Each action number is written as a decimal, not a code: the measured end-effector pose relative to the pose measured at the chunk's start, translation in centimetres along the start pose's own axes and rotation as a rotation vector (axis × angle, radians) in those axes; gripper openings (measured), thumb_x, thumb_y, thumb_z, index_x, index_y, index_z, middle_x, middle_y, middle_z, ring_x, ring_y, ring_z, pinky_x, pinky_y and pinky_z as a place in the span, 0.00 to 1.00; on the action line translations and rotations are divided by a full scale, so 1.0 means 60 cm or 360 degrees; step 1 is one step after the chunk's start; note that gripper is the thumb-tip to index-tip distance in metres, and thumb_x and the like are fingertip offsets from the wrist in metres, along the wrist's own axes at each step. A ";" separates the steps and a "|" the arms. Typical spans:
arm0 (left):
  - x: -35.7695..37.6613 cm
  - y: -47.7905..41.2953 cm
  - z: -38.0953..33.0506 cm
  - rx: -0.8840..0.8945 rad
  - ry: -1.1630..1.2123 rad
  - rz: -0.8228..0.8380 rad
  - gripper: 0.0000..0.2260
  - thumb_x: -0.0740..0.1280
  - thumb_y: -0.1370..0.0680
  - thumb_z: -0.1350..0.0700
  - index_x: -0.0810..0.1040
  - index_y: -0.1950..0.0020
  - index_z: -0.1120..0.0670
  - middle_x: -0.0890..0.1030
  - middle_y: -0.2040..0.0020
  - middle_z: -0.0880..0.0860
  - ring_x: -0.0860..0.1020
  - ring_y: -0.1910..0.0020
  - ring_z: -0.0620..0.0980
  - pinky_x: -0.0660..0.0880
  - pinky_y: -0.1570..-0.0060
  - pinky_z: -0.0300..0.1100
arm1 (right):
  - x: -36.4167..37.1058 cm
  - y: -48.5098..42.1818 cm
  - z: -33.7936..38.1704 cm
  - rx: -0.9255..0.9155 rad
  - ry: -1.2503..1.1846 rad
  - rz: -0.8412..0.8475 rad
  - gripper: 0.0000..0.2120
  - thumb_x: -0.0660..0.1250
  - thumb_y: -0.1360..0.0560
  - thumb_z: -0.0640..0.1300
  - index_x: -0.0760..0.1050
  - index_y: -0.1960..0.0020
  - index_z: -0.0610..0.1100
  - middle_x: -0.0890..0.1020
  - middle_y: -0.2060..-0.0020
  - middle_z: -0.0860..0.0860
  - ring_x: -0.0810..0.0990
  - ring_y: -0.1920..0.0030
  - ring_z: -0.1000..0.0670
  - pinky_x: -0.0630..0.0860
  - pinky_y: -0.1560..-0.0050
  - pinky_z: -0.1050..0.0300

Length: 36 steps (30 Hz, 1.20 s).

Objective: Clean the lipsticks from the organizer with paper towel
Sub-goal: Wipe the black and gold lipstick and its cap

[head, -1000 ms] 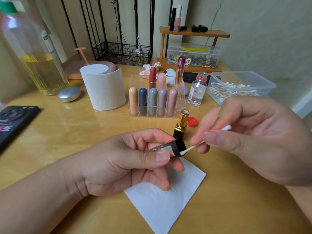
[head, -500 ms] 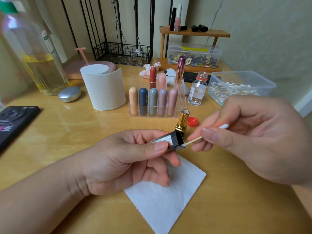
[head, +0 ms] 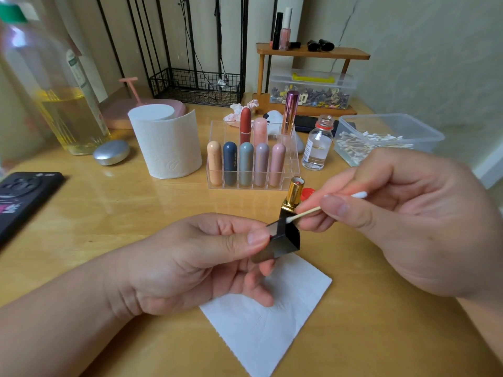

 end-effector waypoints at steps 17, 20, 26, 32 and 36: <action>-0.006 -0.001 0.006 0.0038 0.0103 0.0105 0.19 0.64 0.18 0.51 0.77 0.38 0.66 0.73 0.60 0.57 0.72 0.65 0.49 0.77 0.46 0.56 | -0.007 -0.001 -0.007 0.0142 0.0018 0.0130 0.07 0.71 0.28 0.37 0.74 0.62 0.38 0.85 0.60 0.40 0.85 0.63 0.41 0.82 0.64 0.49; -0.008 -0.001 0.006 0.0020 0.0095 0.0102 0.20 0.65 0.18 0.51 0.76 0.38 0.68 0.73 0.62 0.56 0.70 0.67 0.49 0.77 0.46 0.56 | -0.008 -0.002 -0.008 0.0074 0.0137 0.0058 0.05 0.72 0.28 0.38 0.76 0.61 0.39 0.84 0.61 0.42 0.83 0.66 0.43 0.80 0.68 0.53; -0.008 0.000 0.008 -0.0032 0.0073 0.0123 0.20 0.61 0.17 0.50 0.77 0.42 0.68 0.69 0.68 0.54 0.65 0.70 0.50 0.76 0.48 0.55 | -0.010 -0.001 -0.006 0.0002 0.0422 0.0052 0.04 0.74 0.28 0.46 0.81 0.57 0.46 0.83 0.63 0.45 0.81 0.64 0.41 0.76 0.66 0.49; -0.007 -0.001 0.007 -0.0035 0.0101 0.0116 0.19 0.62 0.18 0.50 0.77 0.43 0.68 0.66 0.68 0.54 0.65 0.71 0.49 0.77 0.53 0.53 | -0.016 0.003 -0.006 0.0112 0.0893 0.0302 0.03 0.74 0.30 0.50 0.81 0.58 0.53 0.80 0.69 0.51 0.76 0.72 0.47 0.72 0.73 0.50; -0.011 -0.002 0.011 -0.0062 0.0119 -0.0005 0.21 0.67 0.20 0.50 0.77 0.43 0.69 0.66 0.69 0.53 0.64 0.70 0.50 0.79 0.56 0.52 | -0.005 0.005 -0.007 0.0142 0.0987 0.0439 0.02 0.71 0.28 0.46 0.82 0.59 0.53 0.79 0.71 0.51 0.76 0.70 0.50 0.72 0.71 0.57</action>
Point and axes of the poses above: each hand's wrist, its own y-axis away from the middle knuckle, its own x-axis out of the palm, z = x × y, the point moved 5 cm from there along -y, towards the middle knuckle
